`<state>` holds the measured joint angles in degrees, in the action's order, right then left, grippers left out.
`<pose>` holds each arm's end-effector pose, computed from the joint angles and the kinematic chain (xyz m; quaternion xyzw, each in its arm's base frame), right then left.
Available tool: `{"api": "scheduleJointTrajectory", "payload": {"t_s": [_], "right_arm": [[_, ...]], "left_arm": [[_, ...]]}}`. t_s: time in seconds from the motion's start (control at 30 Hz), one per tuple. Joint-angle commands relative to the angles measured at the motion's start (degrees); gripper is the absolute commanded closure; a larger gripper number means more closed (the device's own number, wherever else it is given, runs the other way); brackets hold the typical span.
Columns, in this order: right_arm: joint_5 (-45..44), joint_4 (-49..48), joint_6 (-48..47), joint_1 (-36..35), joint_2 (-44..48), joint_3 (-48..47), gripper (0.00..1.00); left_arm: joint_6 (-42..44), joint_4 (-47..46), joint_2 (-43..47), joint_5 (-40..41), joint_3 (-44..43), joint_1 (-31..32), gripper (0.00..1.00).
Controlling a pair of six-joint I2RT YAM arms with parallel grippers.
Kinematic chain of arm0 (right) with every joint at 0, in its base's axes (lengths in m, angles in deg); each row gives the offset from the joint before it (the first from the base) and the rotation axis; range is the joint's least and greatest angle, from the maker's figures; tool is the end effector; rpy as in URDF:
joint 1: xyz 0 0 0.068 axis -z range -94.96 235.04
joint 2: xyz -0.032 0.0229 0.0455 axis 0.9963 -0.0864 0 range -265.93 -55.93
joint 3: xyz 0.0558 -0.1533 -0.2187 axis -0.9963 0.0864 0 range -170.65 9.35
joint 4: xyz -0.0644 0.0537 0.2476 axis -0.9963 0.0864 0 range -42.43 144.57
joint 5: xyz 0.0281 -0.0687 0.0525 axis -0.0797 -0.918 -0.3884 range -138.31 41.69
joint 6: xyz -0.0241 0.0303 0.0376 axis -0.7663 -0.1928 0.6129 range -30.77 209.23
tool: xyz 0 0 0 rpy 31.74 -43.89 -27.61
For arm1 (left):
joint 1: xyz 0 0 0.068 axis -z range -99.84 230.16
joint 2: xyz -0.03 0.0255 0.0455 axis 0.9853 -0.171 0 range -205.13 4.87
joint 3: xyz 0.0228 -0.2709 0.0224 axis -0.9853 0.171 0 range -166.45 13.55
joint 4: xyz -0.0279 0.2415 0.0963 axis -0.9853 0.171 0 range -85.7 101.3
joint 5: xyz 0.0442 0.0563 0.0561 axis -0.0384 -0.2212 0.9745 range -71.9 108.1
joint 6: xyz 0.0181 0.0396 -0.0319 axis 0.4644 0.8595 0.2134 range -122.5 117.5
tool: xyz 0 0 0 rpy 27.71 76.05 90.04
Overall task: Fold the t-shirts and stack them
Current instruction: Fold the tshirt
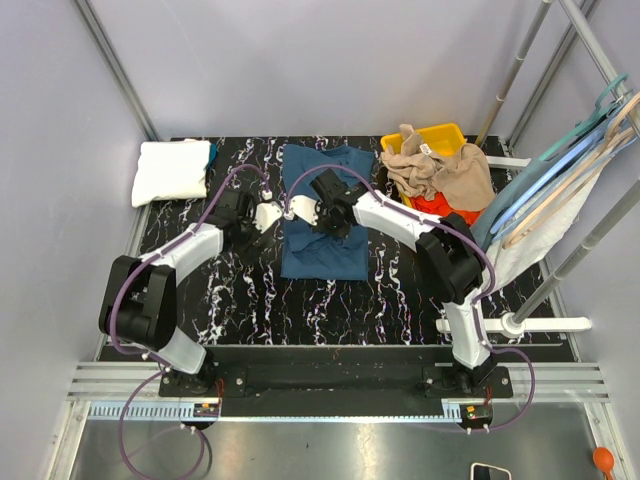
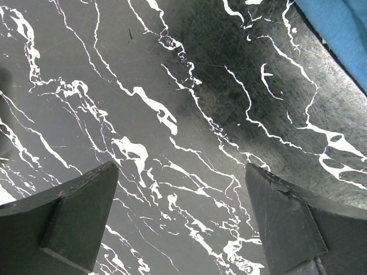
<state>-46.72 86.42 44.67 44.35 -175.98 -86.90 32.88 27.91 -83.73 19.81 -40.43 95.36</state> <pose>0.3413 0.2947 0.2006 -0.6603 0.7126 0.0055 0.2368 0.2965 -0.0795 0.1943 0.4072 0.8713 0.0621 0.2669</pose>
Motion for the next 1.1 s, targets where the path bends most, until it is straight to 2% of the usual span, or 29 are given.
{"api": "scheduleJointTrajectory", "payload": {"t_s": [0.0,0.23,0.27,0.43,0.47,0.5,0.6,0.73,0.83,1.07], "right_arm": [[-0.2,-1.4,-1.8,0.6,-2.1,-3.9,1.00],[-1.3,-4.6,-2.3,0.8,-4.5,-3.9,1.00],[-3.4,-5.3,-2.2,0.8,-4.7,-3.2,0.93],[-7.3,-8.8,-1.3,1.0,-5.7,-3.0,0.84],[-8.3,-9.0,-1.3,1.1,-6.1,-3.4,0.81],[-8.7,-9.1,-1.4,1.1,-6.2,-3.5,0.71],[-10.0,-11.1,-1.5,1.1,-5.8,-3.1,0.51],[-11.4,-12.6,-1.9,1.1,-5.7,-3.5,0.39],[-12.7,-13.5,-2.4,1.2,-5.7,-3.9,0.34],[-14.1,-13.7,-3.3,1.9,-7.5,-6.8,0.33]], "left_arm": [[-0.1,-2.9,-0.6,-1.4,-1.0,-0.3,0.01],[-0.1,-3.4,-0.3,-1.4,-0.5,-0.3,0.01],[-0.1,-3.5,-0.3,-1.4,-0.5,-0.3,0.01],[-0.1,-3.8,0.3,-1.4,0.0,-0.3,0.01],[0.0,-3.8,0.5,-1.4,0.1,-0.3,0.01],[0.0,-3.9,0.6,-1.4,0.1,-0.3,0.01],[-0.2,-4.1,1.0,-1.4,0.4,-0.3,0.01],[-0.6,-4.4,1.1,-1.4,0.7,-0.3,0.01],[-0.5,-4.4,1.0,-1.4,1.0,-0.3,0.01],[-0.4,-4.4,1.4,-1.4,0.7,-0.3,0.01]]}}
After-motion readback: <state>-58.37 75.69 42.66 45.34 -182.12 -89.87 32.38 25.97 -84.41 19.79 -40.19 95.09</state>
